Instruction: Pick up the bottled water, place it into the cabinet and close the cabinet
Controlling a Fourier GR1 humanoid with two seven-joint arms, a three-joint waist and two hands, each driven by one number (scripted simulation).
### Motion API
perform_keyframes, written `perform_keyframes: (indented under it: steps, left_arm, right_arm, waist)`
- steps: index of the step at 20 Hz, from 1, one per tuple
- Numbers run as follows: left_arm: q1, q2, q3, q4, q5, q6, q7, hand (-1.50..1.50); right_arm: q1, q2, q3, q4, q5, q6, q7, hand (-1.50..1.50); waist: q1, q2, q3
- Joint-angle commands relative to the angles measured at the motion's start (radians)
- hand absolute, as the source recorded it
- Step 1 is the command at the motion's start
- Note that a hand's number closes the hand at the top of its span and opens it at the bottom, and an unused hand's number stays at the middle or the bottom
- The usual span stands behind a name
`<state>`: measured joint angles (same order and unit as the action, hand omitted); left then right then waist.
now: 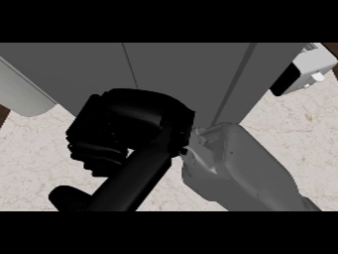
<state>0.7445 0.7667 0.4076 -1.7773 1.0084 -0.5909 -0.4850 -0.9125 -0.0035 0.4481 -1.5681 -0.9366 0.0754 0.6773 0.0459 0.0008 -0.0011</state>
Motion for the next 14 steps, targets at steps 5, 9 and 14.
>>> perform_keyframes:
  steps: [5,9,14]
  left_arm:
    - [-0.041,-0.042,0.054,0.079,-0.005,-0.075,0.040,-1.50]
    - [-0.033,-0.105,0.034,-0.004,-0.028,-0.038,0.067,-1.50]
    - [-0.028,-0.117,0.054,-0.031,-0.011,-0.053,0.108,-1.50]
  right_arm:
    - [-0.010,-0.024,-0.145,0.219,-0.006,0.143,-0.038,1.50]
    - [0.015,-0.016,-0.171,0.329,0.102,0.174,-0.172,1.50]
    - [-0.098,-0.044,-0.234,0.451,0.188,0.257,-0.270,1.50]
  waist:
    - [-0.031,0.001,0.001]
    - [-0.029,0.002,0.001]
    - [-0.022,0.004,0.001]
